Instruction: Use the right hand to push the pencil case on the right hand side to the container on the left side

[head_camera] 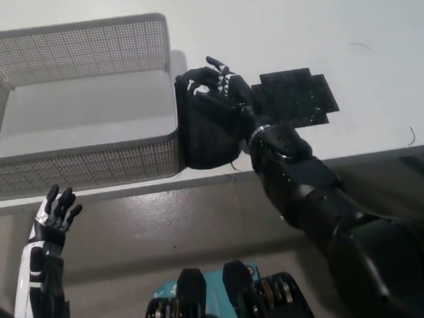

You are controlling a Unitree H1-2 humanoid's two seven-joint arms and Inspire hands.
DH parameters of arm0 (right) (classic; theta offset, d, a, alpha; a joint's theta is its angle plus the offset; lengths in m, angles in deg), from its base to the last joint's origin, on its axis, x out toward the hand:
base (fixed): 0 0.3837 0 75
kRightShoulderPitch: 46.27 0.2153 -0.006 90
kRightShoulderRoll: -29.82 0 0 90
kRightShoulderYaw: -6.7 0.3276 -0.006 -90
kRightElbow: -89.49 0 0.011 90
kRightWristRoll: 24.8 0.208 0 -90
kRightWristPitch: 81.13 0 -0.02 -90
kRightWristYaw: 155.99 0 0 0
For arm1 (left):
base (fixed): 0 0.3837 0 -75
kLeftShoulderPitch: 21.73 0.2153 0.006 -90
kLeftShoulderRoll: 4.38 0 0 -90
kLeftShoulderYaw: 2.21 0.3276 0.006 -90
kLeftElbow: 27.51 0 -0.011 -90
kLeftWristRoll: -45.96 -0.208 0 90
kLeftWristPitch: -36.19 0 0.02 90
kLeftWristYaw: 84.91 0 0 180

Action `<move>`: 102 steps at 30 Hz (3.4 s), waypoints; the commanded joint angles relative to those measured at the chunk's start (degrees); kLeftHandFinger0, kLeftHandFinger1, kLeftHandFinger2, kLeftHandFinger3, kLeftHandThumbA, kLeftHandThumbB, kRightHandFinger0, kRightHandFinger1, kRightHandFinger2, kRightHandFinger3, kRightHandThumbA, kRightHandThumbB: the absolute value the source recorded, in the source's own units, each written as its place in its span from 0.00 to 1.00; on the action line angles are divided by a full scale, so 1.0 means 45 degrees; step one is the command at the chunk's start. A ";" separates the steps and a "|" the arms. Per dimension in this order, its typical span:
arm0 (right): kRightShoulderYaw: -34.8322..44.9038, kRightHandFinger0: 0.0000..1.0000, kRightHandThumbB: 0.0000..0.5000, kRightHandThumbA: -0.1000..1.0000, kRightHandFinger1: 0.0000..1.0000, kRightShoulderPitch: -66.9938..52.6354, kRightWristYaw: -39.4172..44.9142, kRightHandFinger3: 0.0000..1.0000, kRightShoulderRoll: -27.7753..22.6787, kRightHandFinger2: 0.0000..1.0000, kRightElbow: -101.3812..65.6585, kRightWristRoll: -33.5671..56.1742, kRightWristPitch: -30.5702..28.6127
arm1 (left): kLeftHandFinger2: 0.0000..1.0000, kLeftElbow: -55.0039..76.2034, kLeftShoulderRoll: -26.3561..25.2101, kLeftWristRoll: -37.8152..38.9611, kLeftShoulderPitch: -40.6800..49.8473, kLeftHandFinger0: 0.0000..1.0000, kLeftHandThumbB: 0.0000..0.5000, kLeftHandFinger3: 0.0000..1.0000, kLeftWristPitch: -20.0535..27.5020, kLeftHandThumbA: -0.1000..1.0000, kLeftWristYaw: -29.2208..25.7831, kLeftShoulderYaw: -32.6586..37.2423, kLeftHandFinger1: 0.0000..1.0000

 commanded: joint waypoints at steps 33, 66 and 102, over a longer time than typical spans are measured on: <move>-0.0358 1.00 0.68 1.00 1.00 -0.1239 0.0692 1.00 -0.1889 1.00 -0.3827 0.0082 -0.1985 | 1.00 0.0705 0.0109 -0.0072 0.1103 1.00 0.53 1.00 0.0367 1.00 0.0284 0.0154 1.00; -0.0990 1.00 0.62 1.00 1.00 -1.3164 0.1319 1.00 -0.3291 1.00 -2.2345 0.0957 0.1513 | 1.00 0.0675 0.0187 0.0032 0.2005 1.00 0.59 1.00 0.0366 1.00 0.0520 0.0162 1.00; -0.2338 1.00 0.47 1.00 1.00 -1.7514 0.1507 1.00 -0.3079 1.00 -2.0172 0.0060 0.0240 | 1.00 0.0947 0.0422 0.0046 0.3690 1.00 0.54 1.00 0.0367 1.00 0.0838 0.0589 1.00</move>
